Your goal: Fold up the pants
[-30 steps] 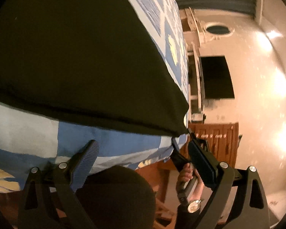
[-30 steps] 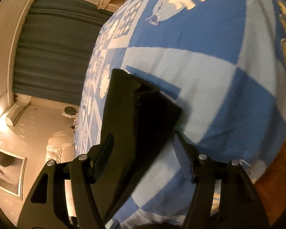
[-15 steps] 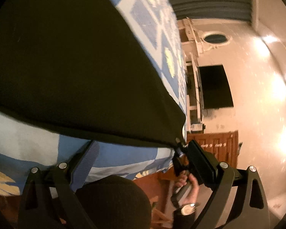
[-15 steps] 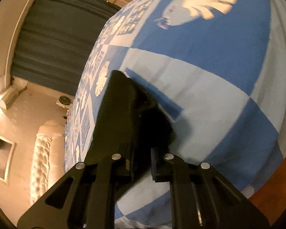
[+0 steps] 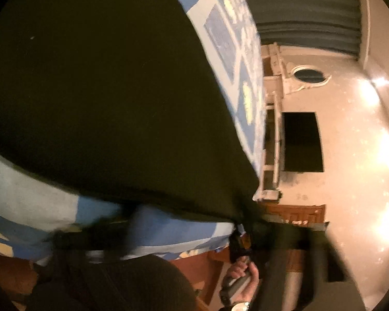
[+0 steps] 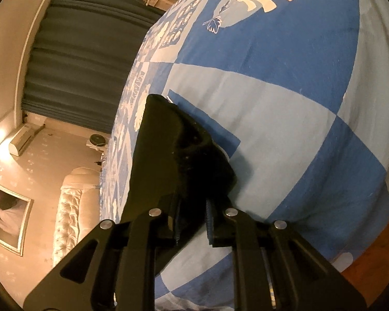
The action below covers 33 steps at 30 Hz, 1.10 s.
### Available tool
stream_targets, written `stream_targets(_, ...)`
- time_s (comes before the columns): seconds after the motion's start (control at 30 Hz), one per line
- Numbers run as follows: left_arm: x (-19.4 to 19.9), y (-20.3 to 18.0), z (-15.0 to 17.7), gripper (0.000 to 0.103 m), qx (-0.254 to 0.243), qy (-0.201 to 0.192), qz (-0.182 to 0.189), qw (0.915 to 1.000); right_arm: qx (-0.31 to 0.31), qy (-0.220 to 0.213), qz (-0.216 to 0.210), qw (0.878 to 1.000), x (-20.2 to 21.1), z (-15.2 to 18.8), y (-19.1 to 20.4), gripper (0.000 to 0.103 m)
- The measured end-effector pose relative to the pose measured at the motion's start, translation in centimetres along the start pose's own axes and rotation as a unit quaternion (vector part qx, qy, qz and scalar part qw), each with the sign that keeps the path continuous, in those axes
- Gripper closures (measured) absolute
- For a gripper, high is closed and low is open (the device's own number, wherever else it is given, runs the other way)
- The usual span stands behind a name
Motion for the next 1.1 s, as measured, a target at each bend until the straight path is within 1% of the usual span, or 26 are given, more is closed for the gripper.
stream_targets(0.03,-0.2,0.4,-0.2,0.079,0.003,0.000,-0.020,0.9998,0.000,0.000,-0.002,1.000,0.0,0.0,-0.1,0.089)
stream_targets(0.07,-0.5,0.9,-0.3,0.079,0.008,0.007,-0.029,0.9995,0.000,-0.001,-0.004,1.000,0.0,0.0,-0.2,0.089)
stream_targets(0.1,-0.7,1.2,-0.4,0.084,0.014,0.010,-0.031,0.9994,0.002,-0.001,-0.004,1.000,0.0,0.0,-0.3,0.089)
stream_targets(0.17,-0.7,1.9,-0.5,0.086,0.029,0.010,-0.019,0.9993,0.009,0.000,0.001,1.000,0.1,0.0,-0.1,0.090)
stream_targets(0.23,-0.5,1.7,-0.1,0.088,0.016,0.006,-0.021,0.9996,0.020,-0.002,0.003,1.000,0.6,-0.1,0.3,0.092)
stream_targets(0.33,-0.1,1.5,0.7,0.089,-0.008,0.003,-0.024,0.9997,0.023,-0.007,0.006,1.000,1.6,-0.4,0.4,0.093)
stream_targets(0.4,-0.3,1.8,0.7,0.089,-0.013,0.006,-0.022,0.9996,0.020,0.004,0.010,1.000,1.2,-0.3,-0.6,0.093)
stream_targets(0.47,-0.8,2.0,0.6,0.087,-0.023,0.011,-0.012,0.9996,0.003,-0.005,-0.013,1.000,0.9,0.0,-1.5,0.093)
stream_targets(0.53,-0.7,2.0,0.4,0.086,-0.018,0.023,0.003,0.9996,-0.006,-0.008,-0.039,0.999,1.1,0.0,-1.8,0.090)
stream_targets(0.57,-0.6,1.9,0.4,0.084,-0.018,0.031,0.005,0.9994,-0.018,-0.012,-0.050,0.998,1.6,-0.1,-2.1,0.084)
stream_targets(0.6,-0.4,1.7,0.5,0.079,-0.022,0.037,0.003,0.9991,-0.025,-0.020,-0.053,0.998,2.0,-0.3,-2.3,0.080)
stream_targets(0.63,0.0,1.3,0.9,0.069,-0.034,0.042,0.001,0.9985,-0.029,-0.029,-0.052,0.998,2.5,-0.5,-2.5,0.071)
stream_targets(0.67,0.4,0.9,1.5,0.064,-0.050,0.043,-0.001,0.9978,-0.033,-0.038,-0.052,0.997,3.0,-0.7,-2.8,0.062)
stream_targets(0.7,1.1,0.2,2.1,0.057,-0.076,0.040,-0.002,0.9963,-0.039,-0.038,-0.060,0.997,3.3,-0.9,-3.1,0.057)
stream_targets(0.73,1.5,-0.4,2.4,0.050,-0.095,0.038,-0.002,0.9947,-0.040,-0.035,-0.063,0.997,3.4,-1.0,-3.2,0.057)
stream_targets(0.77,2.1,-1.3,2.7,0.047,-0.121,0.034,-0.003,0.9920,-0.039,-0.034,-0.064,0.997,3.4,-1.0,-3.2,0.055)
stream_targets(0.8,2.7,-2.2,2.9,0.039,-0.149,0.025,-0.006,0.9886,-0.034,-0.036,-0.068,0.996,3.4,-1.0,-2.9,0.051)
stream_targets(0.83,3.7,-3.3,2.8,0.028,-0.187,0.006,-0.014,0.9822,-0.031,-0.035,-0.071,0.996,3.5,-1.2,-3.0,0.045)
stream_targets(0.87,4.5,-4.0,2.6,0.023,-0.211,-0.008,-0.018,0.9773,-0.028,-0.031,-0.072,0.997,3.1,-1.3,-2.8,0.043)
stream_targets(0.9,5.1,-4.4,2.3,0.021,-0.228,-0.020,-0.021,0.9732,-0.026,-0.031,-0.074,0.996,2.9,-1.4,-2.7,0.042)
stream_targets(0.93,6.1,-5.0,1.4,0.019,-0.249,-0.039,-0.032,0.9673,-0.023,-0.029,-0.078,0.996,2.7,-1.3,-2.2,0.042)
stream_targets(0.97,7.0,-5.1,0.5,0.018,-0.257,-0.053,-0.043,0.9639,-0.019,-0.021,-0.084,0.996,2.0,-1.2,-1.7,0.042)
stream_targets(1.03,8.8,-5.3,-2.1,0.017,-0.262,-0.087,-0.068,0.9588,-0.017,-0.009,-0.091,0.996,1.2,-1.1,-1.4,0.042)
stream_targets(1.1,10.3,-4.7,-4.7,0.017,-0.255,-0.112,-0.094,0.9557,-0.023,-0.015,-0.083,0.996,0.9,-1.2,-1.5,0.044)
Point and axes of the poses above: each gripper's, at about its wrist camera, not at the fingertips, and x roughly against the way its jaws point, y to its left, z to its underside, the point moved 4 cm from there along -x, roughly the way its jaws point, and after that the axes turned 13 degrees about x, right-handed, at the moved point
